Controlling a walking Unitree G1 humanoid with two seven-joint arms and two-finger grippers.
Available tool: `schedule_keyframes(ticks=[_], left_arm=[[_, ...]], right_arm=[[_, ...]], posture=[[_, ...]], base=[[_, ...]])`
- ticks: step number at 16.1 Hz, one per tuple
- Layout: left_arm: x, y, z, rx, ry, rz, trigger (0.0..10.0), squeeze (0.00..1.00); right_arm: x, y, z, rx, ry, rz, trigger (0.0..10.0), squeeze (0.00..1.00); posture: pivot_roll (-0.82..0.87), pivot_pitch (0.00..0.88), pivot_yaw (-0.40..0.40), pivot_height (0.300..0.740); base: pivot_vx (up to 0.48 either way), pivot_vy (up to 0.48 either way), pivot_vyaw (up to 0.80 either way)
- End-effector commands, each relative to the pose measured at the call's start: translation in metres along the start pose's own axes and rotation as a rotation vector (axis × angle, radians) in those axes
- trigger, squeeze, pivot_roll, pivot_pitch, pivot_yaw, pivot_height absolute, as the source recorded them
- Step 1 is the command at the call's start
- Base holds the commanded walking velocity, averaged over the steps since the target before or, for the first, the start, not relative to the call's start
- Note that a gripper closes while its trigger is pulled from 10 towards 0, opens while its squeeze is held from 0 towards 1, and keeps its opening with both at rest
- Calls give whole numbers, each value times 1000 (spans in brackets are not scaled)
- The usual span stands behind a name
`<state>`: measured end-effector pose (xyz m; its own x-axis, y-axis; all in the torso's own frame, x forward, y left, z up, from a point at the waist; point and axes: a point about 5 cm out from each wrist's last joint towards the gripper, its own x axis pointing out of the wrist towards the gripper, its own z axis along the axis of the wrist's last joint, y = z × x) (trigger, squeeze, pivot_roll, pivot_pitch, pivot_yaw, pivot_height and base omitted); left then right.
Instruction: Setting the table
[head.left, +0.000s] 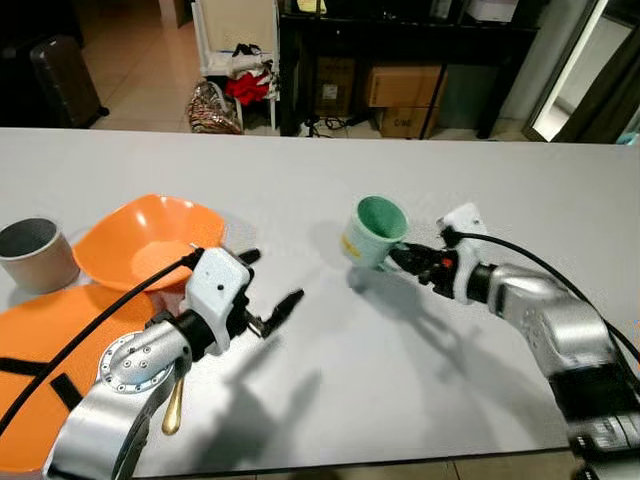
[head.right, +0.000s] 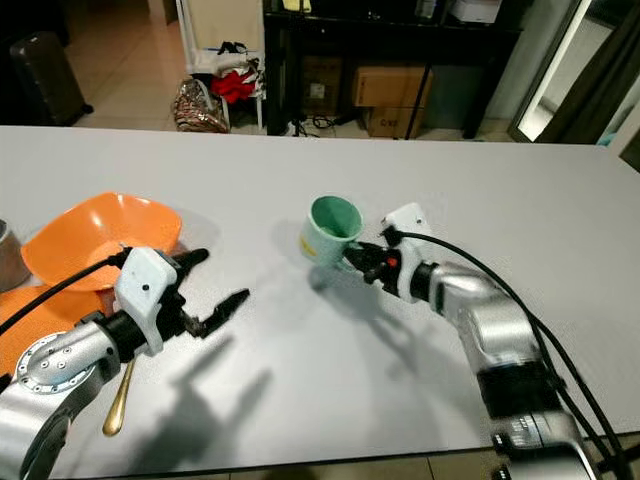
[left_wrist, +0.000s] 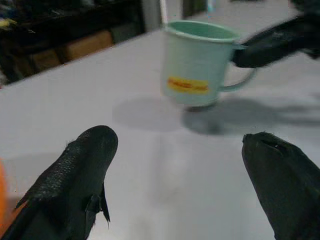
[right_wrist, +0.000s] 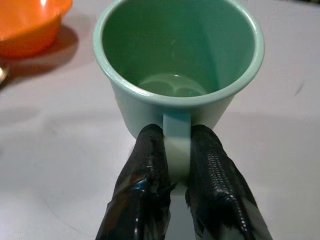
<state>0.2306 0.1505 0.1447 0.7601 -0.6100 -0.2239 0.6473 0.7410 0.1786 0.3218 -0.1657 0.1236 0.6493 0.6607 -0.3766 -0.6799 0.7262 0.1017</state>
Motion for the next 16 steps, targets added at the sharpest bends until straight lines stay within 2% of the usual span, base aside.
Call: schedule_keyframes(ticks=[1,5,12,13,14,15,16], left_arm=[[0,-5,1,3,9,-46,10000,0],[-5,-5,-3,12,55,-70,10000,0],[-7,-8,-5,-11,79,-68,10000,0],[-6,-9,-5,-16,78,-71,10000,0],[-6,-8,-5,-17,78,-71,10000,0],[-6,-8,-5,-19,80,-72,10000,0],[-5,-8,-6,-23,80,-71,10000,0]], right_arm=[[2,-4,1,-24,21,5,10000,0],[23,-11,5,-78,69,-16,10000,0],[40,-7,5,-88,58,28,10000,0],[41,-5,2,-95,67,36,10000,153],[42,-4,1,-100,72,39,10000,420],[42,-5,0,-104,72,34,10000,1000],[42,-6,2,-107,66,35,10000,1000]], posture=[[58,0,-44,740],[73,0,-42,740],[78,0,-46,740],[77,0,-45,740],[75,0,-43,740],[73,0,-42,740],[70,0,-41,740]], base=[[0,0,0],[0,0,0],[0,0,0],[0,0,0],[0,0,0],[0,0,0],[0,0,0]])
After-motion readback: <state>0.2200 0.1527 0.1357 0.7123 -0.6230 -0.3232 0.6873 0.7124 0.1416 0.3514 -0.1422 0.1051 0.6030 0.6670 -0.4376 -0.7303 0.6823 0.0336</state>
